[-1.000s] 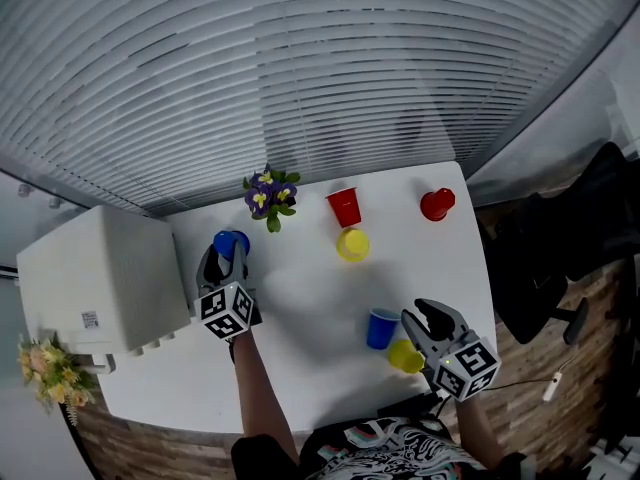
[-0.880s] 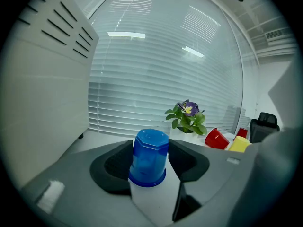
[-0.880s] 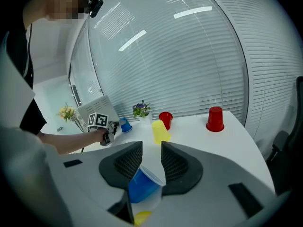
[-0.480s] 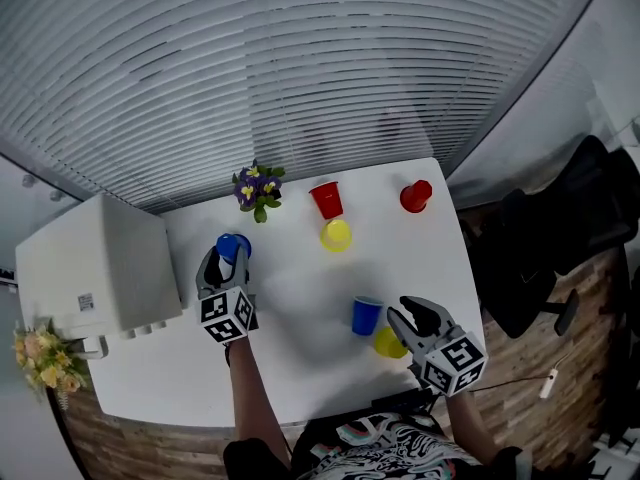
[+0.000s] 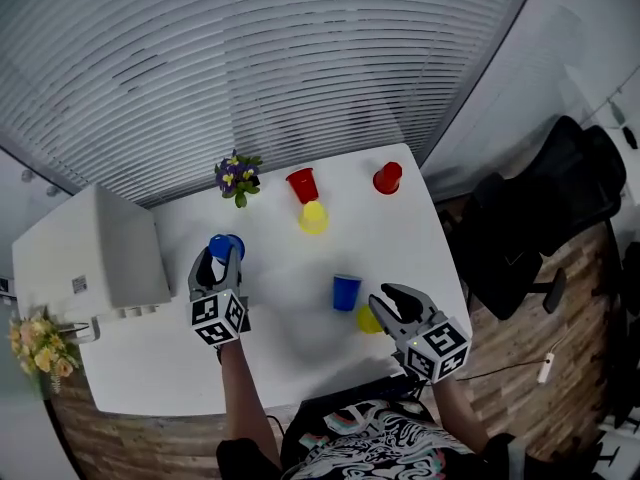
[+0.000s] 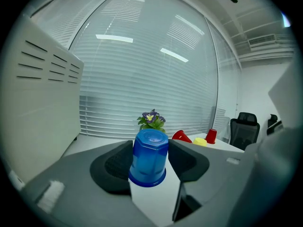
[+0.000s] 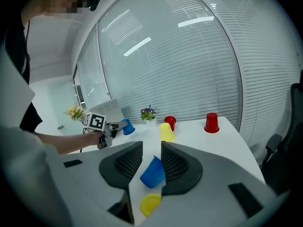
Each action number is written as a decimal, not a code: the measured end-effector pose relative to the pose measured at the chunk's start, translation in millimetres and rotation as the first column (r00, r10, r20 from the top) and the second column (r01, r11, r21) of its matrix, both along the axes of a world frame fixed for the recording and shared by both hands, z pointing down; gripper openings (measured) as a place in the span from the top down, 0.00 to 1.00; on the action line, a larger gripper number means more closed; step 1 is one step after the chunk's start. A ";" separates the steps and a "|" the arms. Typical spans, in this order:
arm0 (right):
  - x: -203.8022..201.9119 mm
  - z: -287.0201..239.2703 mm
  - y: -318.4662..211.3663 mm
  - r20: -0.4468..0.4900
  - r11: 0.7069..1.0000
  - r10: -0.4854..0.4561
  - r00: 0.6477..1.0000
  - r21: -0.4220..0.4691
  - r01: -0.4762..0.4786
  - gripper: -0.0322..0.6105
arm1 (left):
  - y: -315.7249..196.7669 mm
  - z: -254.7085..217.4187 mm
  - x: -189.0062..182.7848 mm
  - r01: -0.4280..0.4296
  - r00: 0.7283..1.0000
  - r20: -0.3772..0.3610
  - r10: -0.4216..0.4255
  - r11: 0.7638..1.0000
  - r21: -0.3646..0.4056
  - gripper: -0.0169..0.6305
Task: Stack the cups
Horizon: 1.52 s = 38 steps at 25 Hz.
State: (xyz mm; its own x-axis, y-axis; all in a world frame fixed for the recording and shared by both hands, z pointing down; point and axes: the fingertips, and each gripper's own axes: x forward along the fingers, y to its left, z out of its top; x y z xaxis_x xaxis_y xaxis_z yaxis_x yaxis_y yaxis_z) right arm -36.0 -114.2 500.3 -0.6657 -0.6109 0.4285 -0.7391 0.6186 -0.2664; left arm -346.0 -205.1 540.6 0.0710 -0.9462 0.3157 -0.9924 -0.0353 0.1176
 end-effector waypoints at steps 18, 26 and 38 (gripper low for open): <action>20.2 4.1 38.1 -0.018 0.999 0.045 0.999 0.016 -0.045 0.77 | 86.9 7.3 60.5 -0.123 0.992 -0.032 0.122 0.992 -0.040 0.62; 20.8 7.7 56.0 -0.026 0.999 0.049 0.998 0.017 -0.048 0.77 | 114.6 7.1 83.6 -0.176 0.983 -0.047 0.175 0.984 -0.024 0.62; 28.6 14.2 67.3 -0.033 0.998 0.063 0.997 0.022 -0.062 0.78 | 144.0 18.5 135.6 -0.288 0.957 -0.058 0.285 0.957 -0.037 0.62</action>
State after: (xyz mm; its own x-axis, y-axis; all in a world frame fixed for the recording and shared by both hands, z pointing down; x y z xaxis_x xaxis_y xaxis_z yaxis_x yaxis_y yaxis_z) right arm -7.4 -46.9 514.5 -0.6113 -0.6598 0.4369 -0.7849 0.5760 -0.2284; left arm -210.5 -61.1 559.0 0.3542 -0.8688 0.3460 -0.9341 -0.3106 0.1761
